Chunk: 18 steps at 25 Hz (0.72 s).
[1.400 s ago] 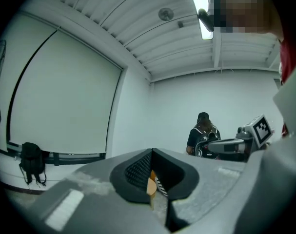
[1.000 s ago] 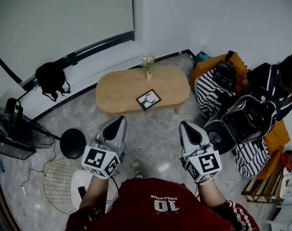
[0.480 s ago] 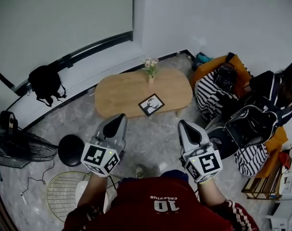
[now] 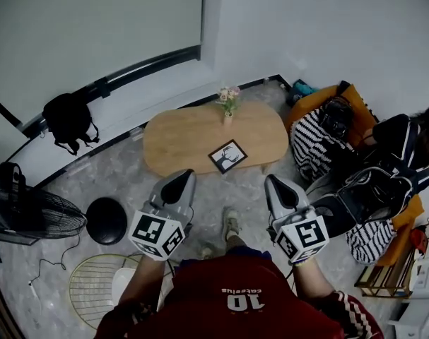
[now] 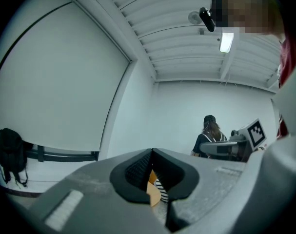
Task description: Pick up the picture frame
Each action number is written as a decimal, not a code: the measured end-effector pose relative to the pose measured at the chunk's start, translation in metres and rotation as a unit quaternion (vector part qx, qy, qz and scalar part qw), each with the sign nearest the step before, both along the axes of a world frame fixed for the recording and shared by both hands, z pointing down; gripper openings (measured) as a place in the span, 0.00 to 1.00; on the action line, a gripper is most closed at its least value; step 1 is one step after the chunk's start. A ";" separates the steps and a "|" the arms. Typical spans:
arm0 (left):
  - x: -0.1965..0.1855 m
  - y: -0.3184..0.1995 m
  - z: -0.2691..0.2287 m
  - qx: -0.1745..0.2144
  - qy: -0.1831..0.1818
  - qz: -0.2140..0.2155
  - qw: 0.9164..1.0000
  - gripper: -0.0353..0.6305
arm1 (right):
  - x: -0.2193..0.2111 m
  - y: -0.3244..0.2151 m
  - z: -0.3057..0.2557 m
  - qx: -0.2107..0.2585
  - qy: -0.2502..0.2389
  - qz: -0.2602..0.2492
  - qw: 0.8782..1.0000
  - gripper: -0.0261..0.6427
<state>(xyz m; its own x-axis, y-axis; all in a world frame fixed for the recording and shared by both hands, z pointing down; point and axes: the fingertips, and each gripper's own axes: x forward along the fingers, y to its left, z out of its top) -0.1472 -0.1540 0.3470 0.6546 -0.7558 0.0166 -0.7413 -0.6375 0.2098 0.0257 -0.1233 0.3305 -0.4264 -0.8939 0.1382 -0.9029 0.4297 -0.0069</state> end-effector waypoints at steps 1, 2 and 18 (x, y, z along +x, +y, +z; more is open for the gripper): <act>-0.001 -0.003 0.001 -0.002 0.001 -0.003 1.000 0.06 | -0.001 -0.004 0.002 0.000 0.001 -0.003 1.000 0.04; -0.001 -0.007 0.002 -0.003 0.002 -0.006 1.000 0.06 | -0.001 -0.009 0.005 -0.001 0.000 -0.006 1.000 0.04; 0.016 -0.054 -0.008 0.015 -0.024 -0.029 0.999 0.06 | 0.009 -0.081 0.019 0.022 0.010 -0.022 0.999 0.20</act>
<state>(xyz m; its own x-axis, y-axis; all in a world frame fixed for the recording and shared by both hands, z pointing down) -0.1309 -0.2076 0.3392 0.6088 -0.7930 0.0230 -0.7857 -0.5988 0.1551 0.0348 -0.2043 0.3494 -0.4635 -0.8794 0.1090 -0.8827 0.4690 0.0308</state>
